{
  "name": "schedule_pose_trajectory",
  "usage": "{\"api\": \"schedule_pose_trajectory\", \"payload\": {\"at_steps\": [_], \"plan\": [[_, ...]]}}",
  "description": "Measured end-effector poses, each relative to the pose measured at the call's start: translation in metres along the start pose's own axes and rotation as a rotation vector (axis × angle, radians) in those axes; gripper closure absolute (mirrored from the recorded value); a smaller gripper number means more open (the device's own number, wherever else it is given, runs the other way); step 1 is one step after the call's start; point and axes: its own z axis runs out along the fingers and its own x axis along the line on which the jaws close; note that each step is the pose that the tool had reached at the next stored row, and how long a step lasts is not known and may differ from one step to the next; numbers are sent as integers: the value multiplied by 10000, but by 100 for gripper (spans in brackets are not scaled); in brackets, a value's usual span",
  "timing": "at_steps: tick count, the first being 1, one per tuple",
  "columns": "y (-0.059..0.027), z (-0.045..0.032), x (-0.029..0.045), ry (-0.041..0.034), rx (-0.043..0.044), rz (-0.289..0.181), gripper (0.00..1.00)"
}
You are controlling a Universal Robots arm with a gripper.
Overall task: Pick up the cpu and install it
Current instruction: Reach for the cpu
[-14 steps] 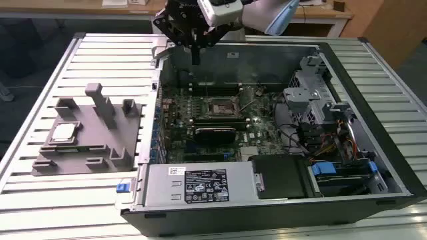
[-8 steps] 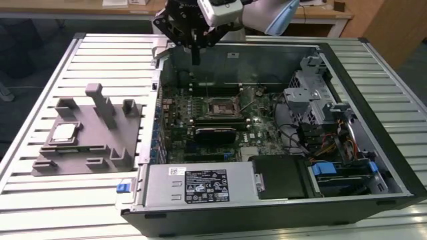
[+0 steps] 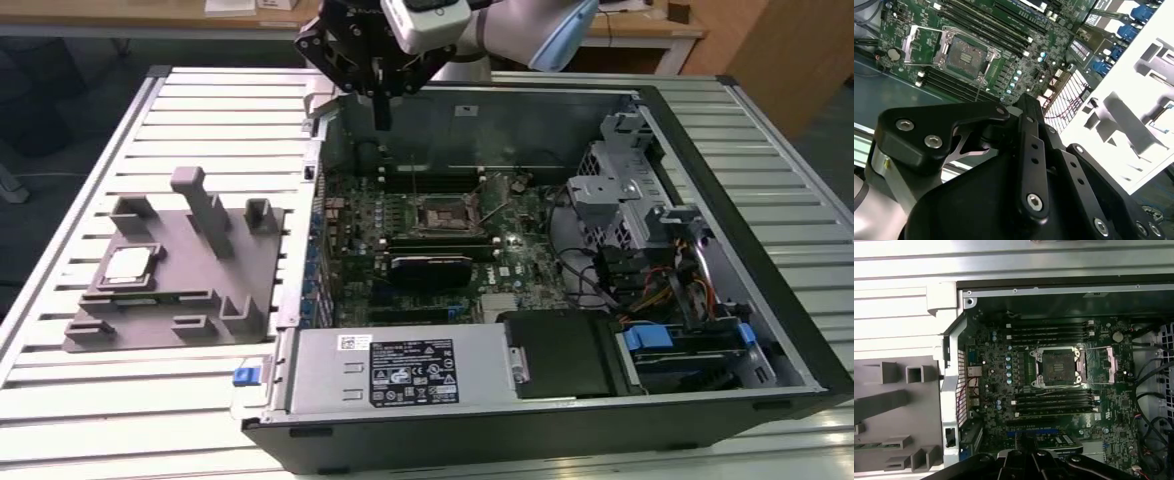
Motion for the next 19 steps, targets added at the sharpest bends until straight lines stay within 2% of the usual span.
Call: {"api": "schedule_pose_trajectory", "payload": {"at_steps": [19], "plan": [[-13,16,157,4,1,0,89]]}}
